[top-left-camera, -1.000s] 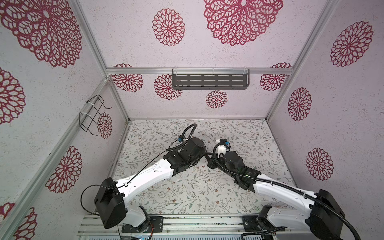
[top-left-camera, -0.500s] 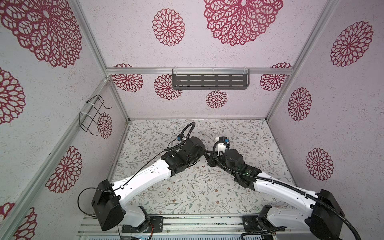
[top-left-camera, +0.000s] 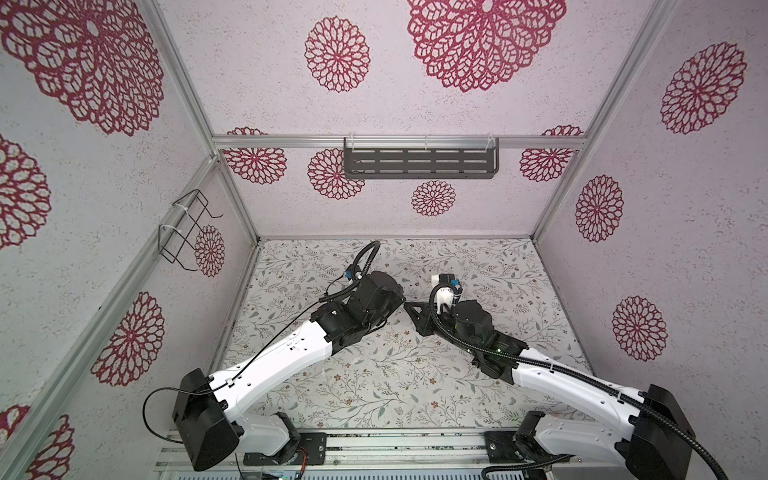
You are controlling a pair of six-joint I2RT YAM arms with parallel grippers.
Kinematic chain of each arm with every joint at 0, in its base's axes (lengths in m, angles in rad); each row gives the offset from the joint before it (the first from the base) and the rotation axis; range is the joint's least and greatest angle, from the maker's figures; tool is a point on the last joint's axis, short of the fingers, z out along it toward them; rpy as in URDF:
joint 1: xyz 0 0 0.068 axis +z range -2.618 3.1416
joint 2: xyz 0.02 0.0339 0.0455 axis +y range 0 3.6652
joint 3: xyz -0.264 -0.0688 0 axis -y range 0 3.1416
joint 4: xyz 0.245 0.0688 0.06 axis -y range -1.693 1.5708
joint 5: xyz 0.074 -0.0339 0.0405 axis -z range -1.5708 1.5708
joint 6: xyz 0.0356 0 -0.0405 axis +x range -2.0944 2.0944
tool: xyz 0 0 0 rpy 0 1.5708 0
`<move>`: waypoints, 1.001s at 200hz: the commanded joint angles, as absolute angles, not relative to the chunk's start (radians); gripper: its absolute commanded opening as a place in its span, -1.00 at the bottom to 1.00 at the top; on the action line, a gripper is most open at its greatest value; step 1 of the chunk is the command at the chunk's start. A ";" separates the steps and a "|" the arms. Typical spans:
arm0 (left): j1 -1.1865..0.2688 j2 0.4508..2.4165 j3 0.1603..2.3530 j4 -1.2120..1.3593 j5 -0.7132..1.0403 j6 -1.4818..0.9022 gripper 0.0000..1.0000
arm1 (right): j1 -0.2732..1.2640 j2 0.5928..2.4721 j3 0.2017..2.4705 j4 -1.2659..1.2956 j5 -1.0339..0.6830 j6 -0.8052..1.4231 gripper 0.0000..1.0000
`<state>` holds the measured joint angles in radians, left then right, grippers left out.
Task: Unlock with the key
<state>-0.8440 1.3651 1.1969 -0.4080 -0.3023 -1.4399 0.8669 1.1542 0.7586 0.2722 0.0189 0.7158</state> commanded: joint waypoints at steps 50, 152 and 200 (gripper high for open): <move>-0.842 1.343 1.210 -0.383 -0.285 -1.414 -1.00 | 0.860 1.146 0.772 0.299 0.027 0.695 -0.86; -0.905 1.402 1.272 -0.398 -0.176 -1.396 -1.00 | 0.832 1.170 0.851 0.311 0.003 0.642 -1.00; -0.897 1.370 1.269 -0.393 -0.277 -1.380 -1.00 | 0.830 1.132 0.809 0.297 0.000 0.657 -0.92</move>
